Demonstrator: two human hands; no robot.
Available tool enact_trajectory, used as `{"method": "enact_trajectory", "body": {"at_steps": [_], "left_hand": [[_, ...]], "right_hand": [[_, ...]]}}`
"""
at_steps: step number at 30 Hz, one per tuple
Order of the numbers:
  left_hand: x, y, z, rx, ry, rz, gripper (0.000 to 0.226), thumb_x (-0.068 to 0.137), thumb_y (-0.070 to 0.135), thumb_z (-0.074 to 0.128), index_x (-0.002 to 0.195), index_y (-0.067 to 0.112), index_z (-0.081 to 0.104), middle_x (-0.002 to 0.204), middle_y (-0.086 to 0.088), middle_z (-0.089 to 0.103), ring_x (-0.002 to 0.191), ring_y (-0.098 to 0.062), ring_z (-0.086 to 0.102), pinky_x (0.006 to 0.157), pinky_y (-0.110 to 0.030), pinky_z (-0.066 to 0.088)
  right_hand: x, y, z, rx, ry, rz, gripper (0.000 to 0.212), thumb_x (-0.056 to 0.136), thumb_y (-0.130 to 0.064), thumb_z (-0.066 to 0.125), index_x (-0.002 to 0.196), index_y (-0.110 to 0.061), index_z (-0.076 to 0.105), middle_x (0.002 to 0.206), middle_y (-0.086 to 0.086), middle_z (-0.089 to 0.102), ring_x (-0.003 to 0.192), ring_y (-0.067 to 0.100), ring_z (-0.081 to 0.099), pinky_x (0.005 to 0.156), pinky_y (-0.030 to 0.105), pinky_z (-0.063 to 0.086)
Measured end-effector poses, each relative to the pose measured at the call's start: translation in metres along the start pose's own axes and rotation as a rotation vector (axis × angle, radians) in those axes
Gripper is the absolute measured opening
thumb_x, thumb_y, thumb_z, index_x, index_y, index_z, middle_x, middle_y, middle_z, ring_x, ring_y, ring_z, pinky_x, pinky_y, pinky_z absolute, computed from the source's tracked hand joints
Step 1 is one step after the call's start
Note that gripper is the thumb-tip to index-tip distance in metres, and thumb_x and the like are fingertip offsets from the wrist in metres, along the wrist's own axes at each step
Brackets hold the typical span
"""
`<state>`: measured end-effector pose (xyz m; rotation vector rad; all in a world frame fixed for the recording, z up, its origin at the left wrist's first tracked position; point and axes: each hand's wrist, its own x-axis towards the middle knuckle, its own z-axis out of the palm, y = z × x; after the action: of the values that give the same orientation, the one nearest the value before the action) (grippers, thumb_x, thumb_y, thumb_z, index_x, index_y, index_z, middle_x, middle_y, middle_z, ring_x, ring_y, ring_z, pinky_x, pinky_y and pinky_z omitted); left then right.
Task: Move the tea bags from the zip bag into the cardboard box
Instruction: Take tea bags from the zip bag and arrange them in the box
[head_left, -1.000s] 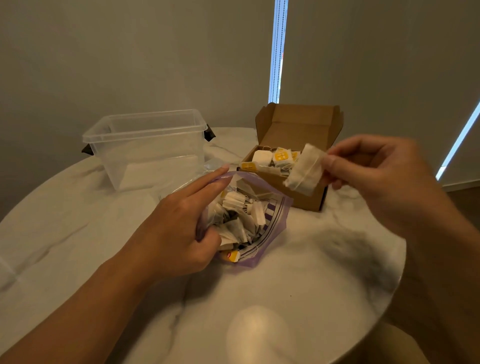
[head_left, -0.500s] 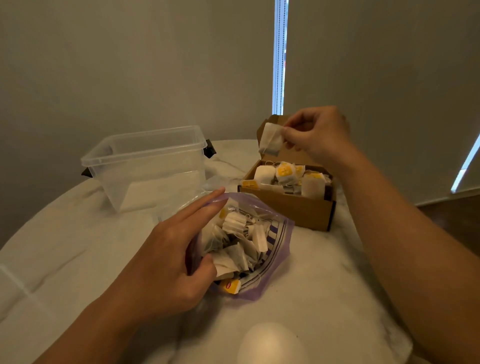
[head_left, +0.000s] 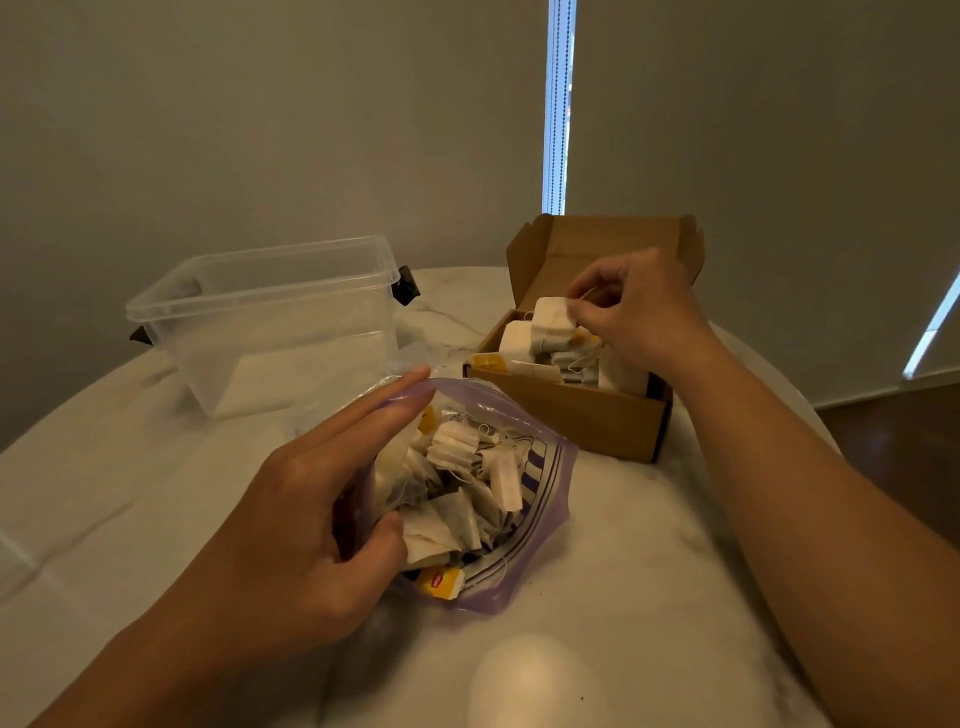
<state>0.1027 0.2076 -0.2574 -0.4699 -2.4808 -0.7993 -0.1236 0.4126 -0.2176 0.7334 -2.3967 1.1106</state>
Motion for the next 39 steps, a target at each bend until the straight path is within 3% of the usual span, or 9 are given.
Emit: {"method": "enact_trajectory", "body": {"at_steps": [4, 15, 20, 25, 30, 33, 35, 37, 39], "left_hand": [[0.000, 0.000, 0.000, 0.000, 0.007, -0.027, 0.078, 0.073, 0.010, 0.061, 0.147, 0.031, 0.045, 0.153, 0.022, 0.039, 0.049, -0.016, 0.048, 0.047, -0.018, 0.045], [0.000, 0.002, -0.001, -0.022, 0.004, -0.049, 0.073, 0.075, 0.031, 0.053, 0.148, 0.035, 0.043, 0.152, 0.022, 0.039, 0.051, -0.014, 0.046, 0.044, -0.028, 0.049], [0.000, 0.002, -0.001, -0.015, 0.005, -0.061, 0.072, 0.077, 0.028, 0.056, 0.148, 0.030, 0.043, 0.153, 0.023, 0.039, 0.051, -0.016, 0.048, 0.045, -0.026, 0.048], [0.002, 0.001, -0.001, 0.027, 0.007, -0.074, 0.079, 0.074, 0.008, 0.062, 0.148, 0.027, 0.042, 0.153, 0.022, 0.038, 0.064, -0.011, 0.052, 0.058, -0.006, 0.042], [0.003, -0.002, 0.000, -0.007, 0.016, -0.105, 0.078, 0.075, 0.010, 0.060, 0.149, 0.028, 0.042, 0.152, 0.024, 0.038, 0.078, -0.017, 0.064, 0.064, -0.008, 0.045], [0.006, -0.003, 0.001, 0.002, 0.032, -0.098, 0.078, 0.074, 0.009, 0.060, 0.149, 0.023, 0.042, 0.152, 0.020, 0.041, 0.117, -0.013, 0.045, 0.075, -0.001, 0.039], [0.009, -0.003, 0.002, -0.003, 0.044, -0.097, 0.078, 0.074, 0.009, 0.060, 0.149, 0.021, 0.044, 0.150, 0.017, 0.044, 0.110, -0.011, 0.048, 0.070, 0.000, 0.039], [0.012, -0.002, 0.004, -0.023, 0.057, -0.105, 0.076, 0.074, 0.009, 0.060, 0.147, 0.021, 0.046, 0.147, 0.015, 0.048, 0.074, -0.014, 0.059, 0.060, -0.002, 0.038], [0.014, 0.000, 0.006, -0.015, 0.070, -0.094, 0.074, 0.074, 0.010, 0.060, 0.146, 0.018, 0.047, 0.147, 0.012, 0.049, 0.078, -0.006, 0.061, 0.062, 0.000, 0.037]], "right_hand": [[0.001, 0.005, 0.002, -0.033, -0.019, 0.043, 0.010, 0.086, -0.014, 0.072, 0.095, -0.016, 0.074, 0.089, -0.004, 0.068, 0.078, 0.004, 0.062, 0.061, 0.011, 0.045], [0.002, 0.004, 0.001, -0.049, 0.021, 0.049, 0.017, 0.090, -0.015, 0.067, 0.106, -0.017, 0.073, 0.101, 0.000, 0.070, 0.088, 0.009, 0.063, 0.066, 0.010, 0.042], [-0.003, -0.006, -0.004, -0.057, 0.053, -0.010, 0.016, 0.091, -0.018, 0.066, 0.106, -0.016, 0.072, 0.096, -0.004, 0.069, 0.082, 0.004, 0.059, 0.064, 0.008, 0.041], [-0.011, -0.026, -0.012, 0.013, 0.100, -0.116, 0.014, 0.091, -0.023, 0.066, 0.103, -0.021, 0.072, 0.088, -0.011, 0.065, 0.076, -0.001, 0.060, 0.066, 0.008, 0.045], [-0.026, -0.050, -0.027, 0.289, -0.140, -0.296, 0.013, 0.088, -0.022, 0.069, 0.098, -0.013, 0.072, 0.083, -0.005, 0.072, 0.074, 0.007, 0.070, 0.067, 0.018, 0.055], [-0.038, -0.063, -0.035, 0.399, -0.285, -0.378, 0.013, 0.086, -0.018, 0.071, 0.094, -0.009, 0.072, 0.081, -0.001, 0.073, 0.073, 0.012, 0.071, 0.066, 0.023, 0.056], [-0.047, -0.069, -0.037, 0.433, -0.355, -0.419, 0.012, 0.084, -0.017, 0.072, 0.094, -0.009, 0.073, 0.082, -0.001, 0.073, 0.075, 0.015, 0.072, 0.067, 0.025, 0.057], [-0.057, -0.073, -0.034, 0.429, -0.420, -0.440, 0.014, 0.083, -0.016, 0.073, 0.094, -0.008, 0.073, 0.084, -0.001, 0.074, 0.077, 0.015, 0.072, 0.066, 0.022, 0.056], [-0.068, -0.077, -0.028, 0.373, -0.478, -0.441, 0.014, 0.082, -0.018, 0.074, 0.094, -0.011, 0.075, 0.083, -0.005, 0.073, 0.076, 0.010, 0.071, 0.065, 0.017, 0.054]]}}
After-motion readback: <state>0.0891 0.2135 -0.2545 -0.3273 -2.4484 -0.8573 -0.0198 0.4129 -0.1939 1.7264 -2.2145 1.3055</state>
